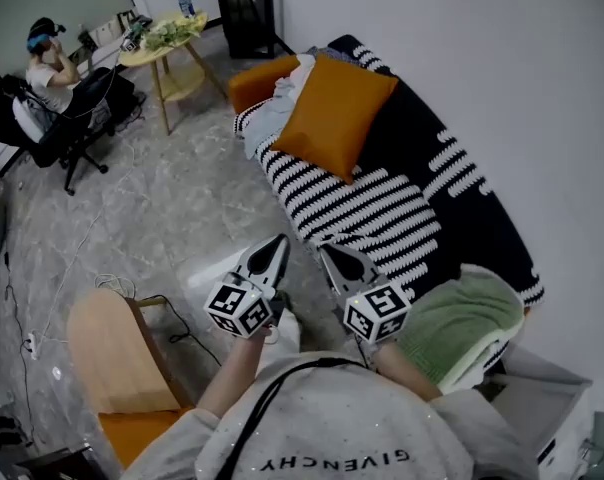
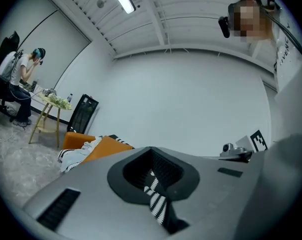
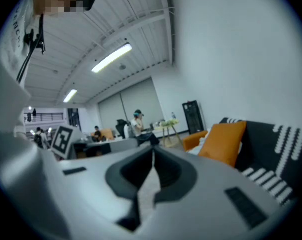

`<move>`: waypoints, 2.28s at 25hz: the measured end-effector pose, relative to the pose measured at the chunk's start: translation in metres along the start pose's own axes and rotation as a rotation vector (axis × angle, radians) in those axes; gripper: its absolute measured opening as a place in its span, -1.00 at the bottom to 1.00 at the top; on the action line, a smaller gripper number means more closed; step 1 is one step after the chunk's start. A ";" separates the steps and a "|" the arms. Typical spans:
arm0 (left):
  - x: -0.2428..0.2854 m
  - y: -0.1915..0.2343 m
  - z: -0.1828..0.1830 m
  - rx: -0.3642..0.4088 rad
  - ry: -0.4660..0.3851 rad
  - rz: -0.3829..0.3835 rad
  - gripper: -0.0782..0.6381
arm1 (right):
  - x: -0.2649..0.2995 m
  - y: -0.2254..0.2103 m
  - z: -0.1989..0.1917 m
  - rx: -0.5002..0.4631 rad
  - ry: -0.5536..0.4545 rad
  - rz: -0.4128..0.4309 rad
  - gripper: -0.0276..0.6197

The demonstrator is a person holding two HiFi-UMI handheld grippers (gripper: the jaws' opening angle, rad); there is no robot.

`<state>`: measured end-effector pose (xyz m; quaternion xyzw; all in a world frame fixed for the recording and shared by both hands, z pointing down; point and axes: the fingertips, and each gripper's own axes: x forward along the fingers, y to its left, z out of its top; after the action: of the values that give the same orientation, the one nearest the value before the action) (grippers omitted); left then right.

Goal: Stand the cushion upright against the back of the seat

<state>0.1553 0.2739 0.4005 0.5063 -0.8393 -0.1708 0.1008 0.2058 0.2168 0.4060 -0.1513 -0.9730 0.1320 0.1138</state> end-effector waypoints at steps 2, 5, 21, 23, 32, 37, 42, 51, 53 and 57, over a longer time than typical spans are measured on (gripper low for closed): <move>0.016 0.016 0.009 0.009 0.012 -0.020 -0.71 | 0.020 -0.011 0.010 0.005 -0.006 -0.021 -0.86; 0.037 0.044 0.026 0.014 0.024 -0.039 -0.71 | 0.052 -0.024 0.026 0.013 -0.016 -0.042 -0.86; 0.102 0.171 0.056 -0.002 0.049 -0.071 -0.71 | 0.184 -0.059 0.041 0.038 -0.010 -0.090 -0.86; 0.107 0.177 0.057 -0.012 0.051 -0.070 -0.71 | 0.188 -0.066 0.042 0.046 -0.006 -0.103 -0.86; 0.158 0.206 0.058 -0.022 0.066 -0.094 -0.71 | 0.221 -0.115 0.047 0.080 -0.004 -0.149 -0.86; 0.204 0.236 0.071 -0.016 0.071 -0.093 -0.71 | 0.260 -0.148 0.063 0.087 -0.002 -0.138 -0.86; 0.262 0.261 0.082 -0.011 0.073 -0.101 -0.71 | 0.293 -0.196 0.086 0.088 -0.011 -0.145 -0.86; 0.355 0.281 0.081 -0.017 0.099 -0.147 -0.71 | 0.324 -0.278 0.108 0.112 -0.024 -0.201 -0.86; 0.372 0.285 0.080 -0.021 0.104 -0.153 -0.71 | 0.328 -0.291 0.112 0.115 -0.024 -0.210 -0.86; 0.397 0.284 0.075 -0.028 0.119 -0.169 -0.71 | 0.330 -0.313 0.115 0.129 -0.018 -0.226 -0.86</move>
<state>-0.2877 0.0582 0.4401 0.5830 -0.7837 -0.1601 0.1426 -0.2134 0.0100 0.4488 -0.0320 -0.9743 0.1819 0.1287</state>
